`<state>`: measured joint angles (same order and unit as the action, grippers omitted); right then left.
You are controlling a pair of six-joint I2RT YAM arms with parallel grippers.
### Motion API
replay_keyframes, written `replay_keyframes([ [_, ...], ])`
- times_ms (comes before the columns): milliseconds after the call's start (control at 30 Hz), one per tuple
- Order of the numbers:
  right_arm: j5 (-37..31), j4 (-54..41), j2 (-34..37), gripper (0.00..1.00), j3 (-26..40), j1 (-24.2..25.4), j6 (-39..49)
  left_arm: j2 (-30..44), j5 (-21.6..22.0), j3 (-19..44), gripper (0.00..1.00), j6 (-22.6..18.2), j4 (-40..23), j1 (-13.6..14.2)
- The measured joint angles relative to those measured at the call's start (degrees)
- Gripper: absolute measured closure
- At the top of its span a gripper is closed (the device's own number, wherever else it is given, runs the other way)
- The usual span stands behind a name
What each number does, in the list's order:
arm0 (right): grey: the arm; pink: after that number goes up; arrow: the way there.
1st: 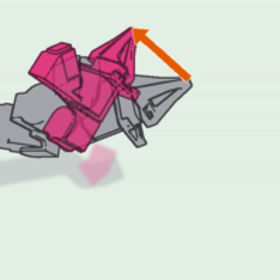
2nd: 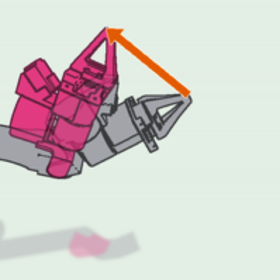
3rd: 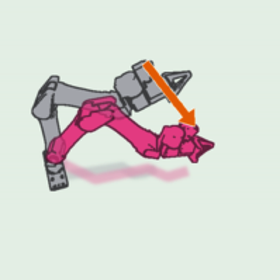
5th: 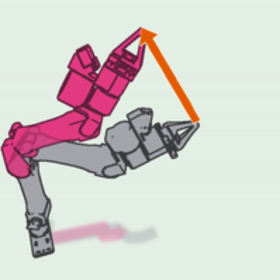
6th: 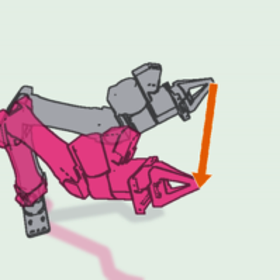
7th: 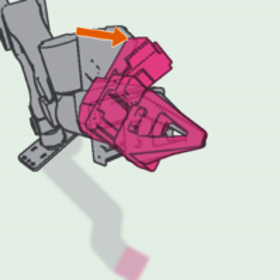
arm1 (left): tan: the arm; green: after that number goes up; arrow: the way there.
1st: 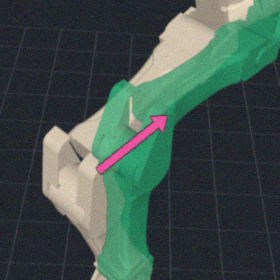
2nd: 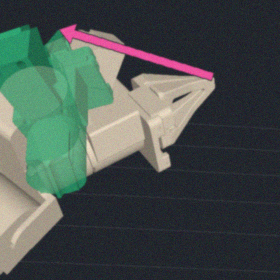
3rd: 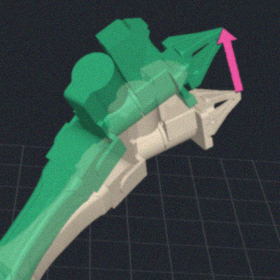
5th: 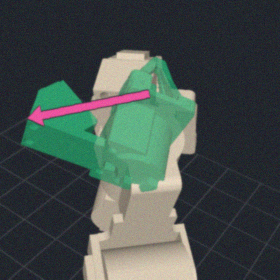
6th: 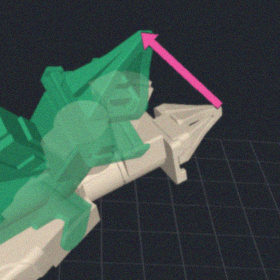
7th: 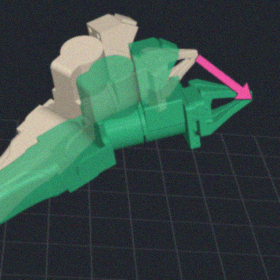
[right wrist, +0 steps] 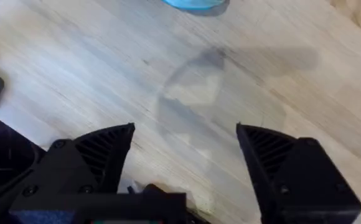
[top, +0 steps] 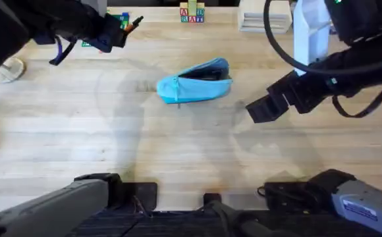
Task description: Unzip the bag, pick up the pens from the table one at a time and place them inside, then zip the bag closed.
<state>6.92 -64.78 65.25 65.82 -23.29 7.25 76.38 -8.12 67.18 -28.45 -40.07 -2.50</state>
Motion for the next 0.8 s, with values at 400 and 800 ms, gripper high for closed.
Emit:
replay_keyframes([
  [400, 0.0, 0.0, 0.0, 0.005, 0.0, 0.0, 0.0, -9.8, -16.7, 0.0, 0.960, 0.0, -0.2, 0.0],
  [800, 0.0, 0.0, 0.0, 0.004, 0.0, 0.0, 0.0, -10.4, -28.5, 0.0, 0.960, 0.0, -0.3, 3.9],
])
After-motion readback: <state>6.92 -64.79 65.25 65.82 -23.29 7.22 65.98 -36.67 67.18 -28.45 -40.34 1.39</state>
